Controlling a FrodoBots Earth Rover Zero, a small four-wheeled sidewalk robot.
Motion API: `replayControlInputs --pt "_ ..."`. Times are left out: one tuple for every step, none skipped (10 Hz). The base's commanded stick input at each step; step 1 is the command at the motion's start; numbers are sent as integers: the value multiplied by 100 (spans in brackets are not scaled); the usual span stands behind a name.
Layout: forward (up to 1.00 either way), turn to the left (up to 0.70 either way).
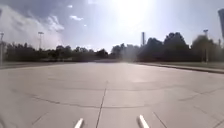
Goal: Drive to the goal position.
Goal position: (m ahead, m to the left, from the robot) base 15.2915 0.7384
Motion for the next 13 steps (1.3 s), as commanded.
replayControlInputs --pt "70 0" --pt "70 0" --pt "70 0" --pt "70 0" --pt "70 0" --pt "70 0" --pt "70 0" --pt "70 0" --pt "70 0" --pt "70 0" --pt "70 0" --pt "70 0" --pt "70 0"
